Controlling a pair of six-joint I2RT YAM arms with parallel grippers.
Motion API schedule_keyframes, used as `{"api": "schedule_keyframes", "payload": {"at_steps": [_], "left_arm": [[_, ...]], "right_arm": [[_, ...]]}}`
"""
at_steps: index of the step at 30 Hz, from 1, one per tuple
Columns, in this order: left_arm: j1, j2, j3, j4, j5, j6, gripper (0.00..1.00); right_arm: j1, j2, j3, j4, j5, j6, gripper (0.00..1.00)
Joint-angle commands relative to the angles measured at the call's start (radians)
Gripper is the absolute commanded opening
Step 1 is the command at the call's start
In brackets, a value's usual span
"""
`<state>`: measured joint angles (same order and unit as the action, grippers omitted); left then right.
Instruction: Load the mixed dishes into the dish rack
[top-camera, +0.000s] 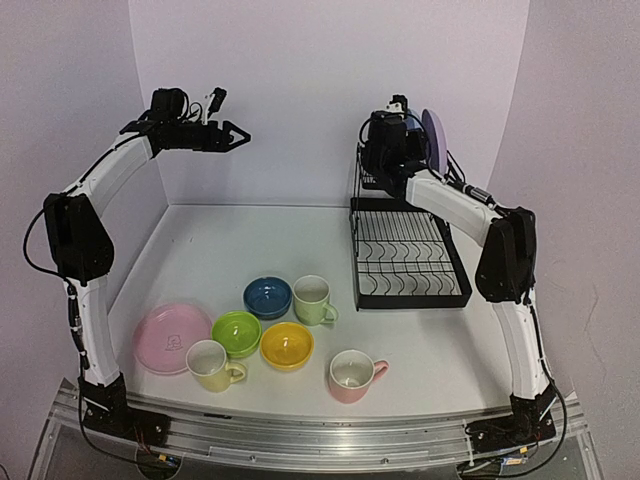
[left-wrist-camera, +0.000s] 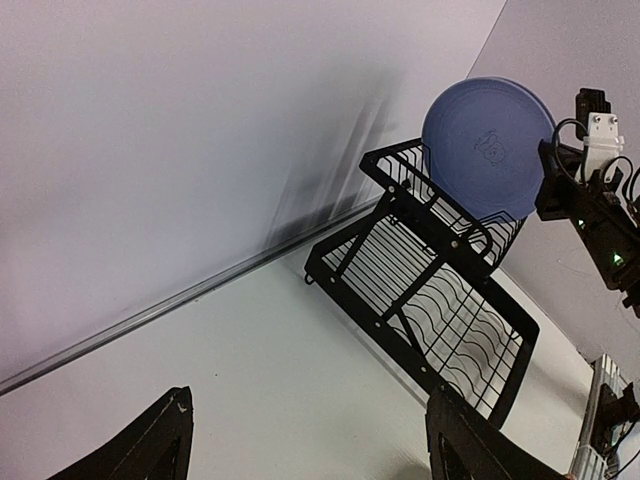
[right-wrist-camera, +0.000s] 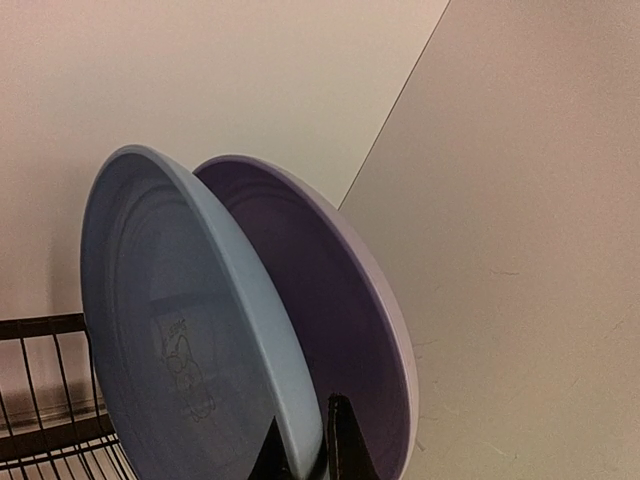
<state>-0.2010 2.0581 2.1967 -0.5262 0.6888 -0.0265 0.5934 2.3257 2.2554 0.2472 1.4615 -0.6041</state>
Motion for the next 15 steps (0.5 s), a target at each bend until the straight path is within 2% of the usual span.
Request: {"api": "schedule_keyframes", "payload": {"at_steps": [1,7,11,15], "left_arm": [[0.007,-0.052,-0.009,0.011,0.019,-0.004,0.80],[0.009,-0.052,-0.011,0.008,0.018,-0.004,0.80],[0.011,-0.052,-0.014,0.008,0.018,-0.001,0.80],[0.012,-0.052,-0.017,0.008,0.019,0.000,0.80]], "right_arm": [[-0.003,0.031,-0.015,0.001,0.192,-0.061,0.00],[-0.002,0.046,0.033,0.039,0.190,-0.113,0.01],[-0.001,0.042,0.053,0.057,0.181,-0.129,0.17],[-0.001,0.035,0.059,0.068,0.176,-0.140,0.20]]}}
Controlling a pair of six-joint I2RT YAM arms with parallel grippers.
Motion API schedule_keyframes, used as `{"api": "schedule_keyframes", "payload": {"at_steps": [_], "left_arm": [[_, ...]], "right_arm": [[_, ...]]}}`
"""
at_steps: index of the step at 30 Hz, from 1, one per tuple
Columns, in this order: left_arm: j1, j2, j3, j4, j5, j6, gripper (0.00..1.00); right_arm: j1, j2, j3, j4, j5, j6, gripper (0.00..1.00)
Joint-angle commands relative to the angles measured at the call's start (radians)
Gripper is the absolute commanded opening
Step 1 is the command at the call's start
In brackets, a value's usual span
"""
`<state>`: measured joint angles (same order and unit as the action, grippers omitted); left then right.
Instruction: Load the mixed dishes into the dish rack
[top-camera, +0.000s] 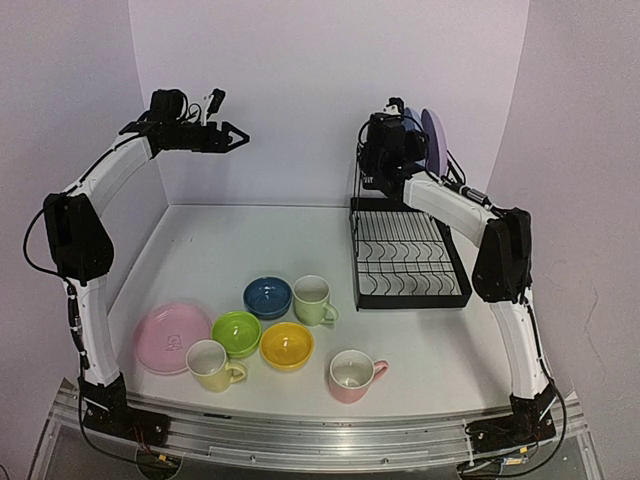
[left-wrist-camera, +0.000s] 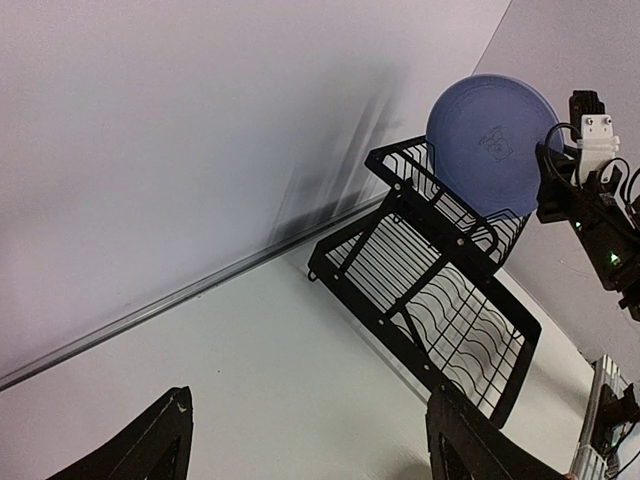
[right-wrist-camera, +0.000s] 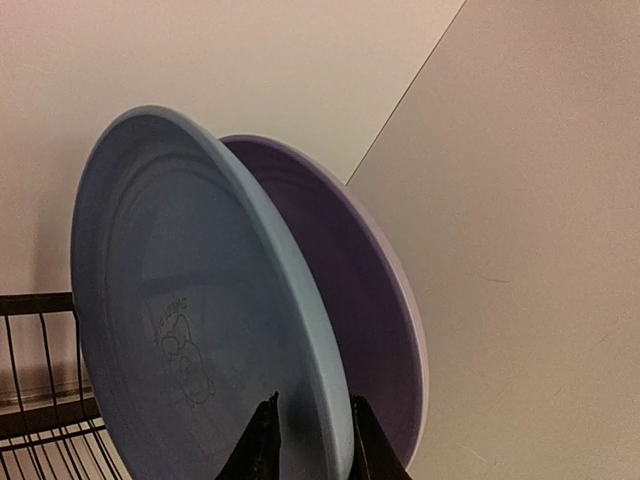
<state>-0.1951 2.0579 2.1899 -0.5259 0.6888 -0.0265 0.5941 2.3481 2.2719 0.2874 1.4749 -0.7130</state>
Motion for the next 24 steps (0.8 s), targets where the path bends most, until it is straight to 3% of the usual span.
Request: {"api": "schedule_keyframes", "payload": {"at_steps": [1,4,17,24], "left_arm": [[0.005,-0.051,-0.010,0.008,0.019,-0.001,0.80],[0.006,-0.051,-0.009,0.009,0.019,0.000,0.80],[0.010,-0.052,-0.007,0.004,0.024,0.000,0.80],[0.010,-0.051,-0.005,0.006,0.025,-0.001,0.80]], "right_arm": [[-0.002,0.010,0.041,0.031,0.162,-0.031,0.20],[-0.002,0.004,0.045,0.039,0.160,-0.031,0.23],[0.021,-0.032,0.058,0.056,0.126,-0.043,0.49],[0.039,-0.062,0.045,0.061,0.109,-0.051,0.54]]}}
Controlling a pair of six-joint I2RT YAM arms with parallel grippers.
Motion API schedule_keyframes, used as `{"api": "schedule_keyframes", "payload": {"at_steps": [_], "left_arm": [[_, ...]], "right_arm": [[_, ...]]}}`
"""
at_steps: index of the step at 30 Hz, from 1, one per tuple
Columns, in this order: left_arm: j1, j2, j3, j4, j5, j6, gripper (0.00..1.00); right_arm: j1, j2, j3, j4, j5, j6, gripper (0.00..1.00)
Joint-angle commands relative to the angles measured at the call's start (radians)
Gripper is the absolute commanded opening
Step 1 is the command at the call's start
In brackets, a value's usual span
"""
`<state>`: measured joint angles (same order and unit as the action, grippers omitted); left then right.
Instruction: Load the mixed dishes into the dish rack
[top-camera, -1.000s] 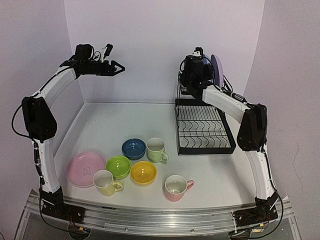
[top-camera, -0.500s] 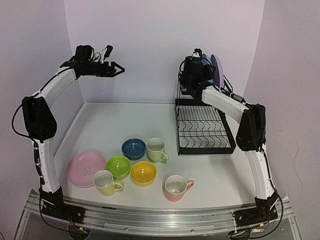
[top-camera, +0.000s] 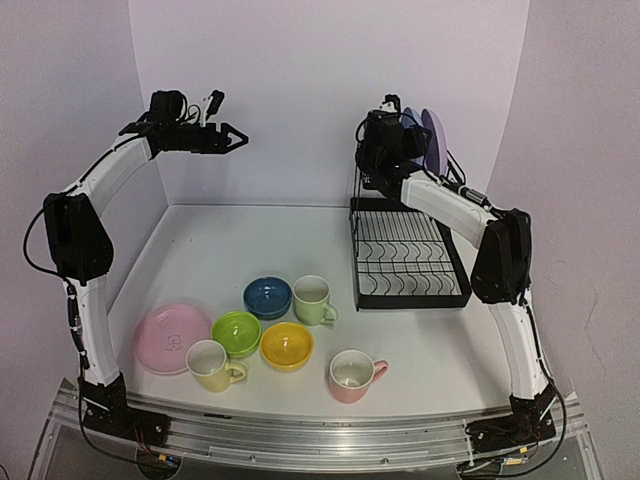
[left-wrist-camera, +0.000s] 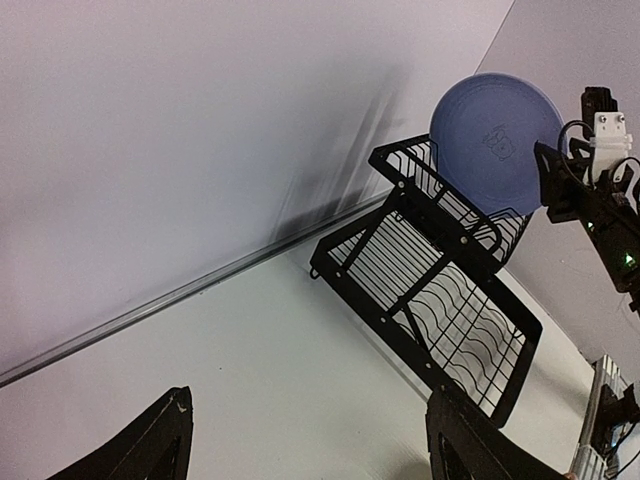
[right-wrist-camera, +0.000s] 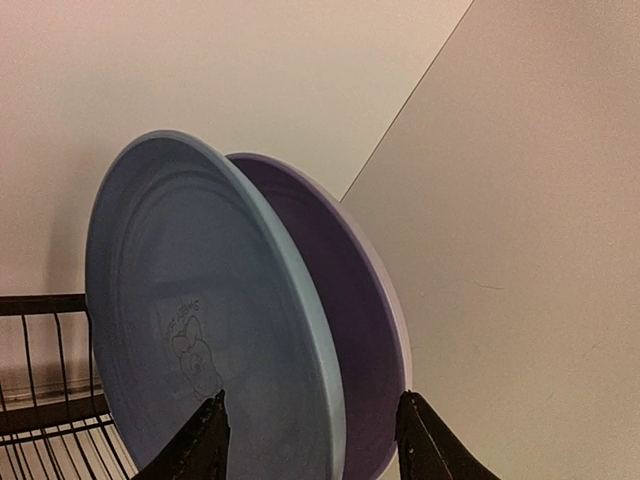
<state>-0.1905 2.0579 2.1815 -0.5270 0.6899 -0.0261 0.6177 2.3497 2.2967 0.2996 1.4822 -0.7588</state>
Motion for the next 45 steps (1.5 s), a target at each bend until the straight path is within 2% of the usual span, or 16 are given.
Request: {"api": "schedule_keyframes", "payload": {"at_steps": [1,10,20,25,29,35,37,39,41,43,45], "left_arm": [[0.005,-0.051,0.003,0.008,0.023,-0.002,0.80],[0.005,-0.049,0.001,0.010,0.026,-0.002,0.80],[0.006,-0.048,-0.013,-0.022,0.015,0.022,0.80],[0.004,-0.050,-0.097,-0.098,0.006,0.082,0.81],[0.002,-0.053,-0.186,-0.135,0.003,0.136,0.86],[-0.001,-0.051,-0.223,-0.272,0.016,0.344,0.84],[0.003,-0.053,-0.211,-0.373,0.037,0.479,0.84],[0.009,-0.055,-0.203,-0.548,0.039,0.699,0.84],[0.041,-0.087,-0.246,-0.646,0.011,0.864,0.85],[0.093,-0.126,-0.333,-0.709,-0.018,1.036,0.88],[0.141,-0.180,-0.440,-0.724,-0.078,1.154,0.93]], "right_arm": [[0.019,-0.068,0.016,0.050,0.099,-0.005,0.54],[0.034,-0.131,-0.044,0.055,0.086,-0.009,0.55],[0.062,-0.142,0.009,0.062,0.066,-0.119,0.89],[0.076,-0.173,0.031,0.064,0.056,-0.165,0.92],[0.087,-0.210,0.019,0.065,0.045,-0.169,0.93],[0.133,-0.261,0.009,0.065,-0.021,-0.195,0.93],[0.152,-0.289,-0.015,0.065,-0.054,-0.199,0.94],[0.183,-0.323,-0.053,0.064,-0.105,-0.206,0.95],[0.217,-0.361,-0.105,0.035,-0.164,-0.208,0.96],[0.256,-0.394,-0.134,-0.096,-0.260,-0.158,0.97],[0.273,-0.436,-0.150,-0.396,-0.401,0.011,0.98]]}}
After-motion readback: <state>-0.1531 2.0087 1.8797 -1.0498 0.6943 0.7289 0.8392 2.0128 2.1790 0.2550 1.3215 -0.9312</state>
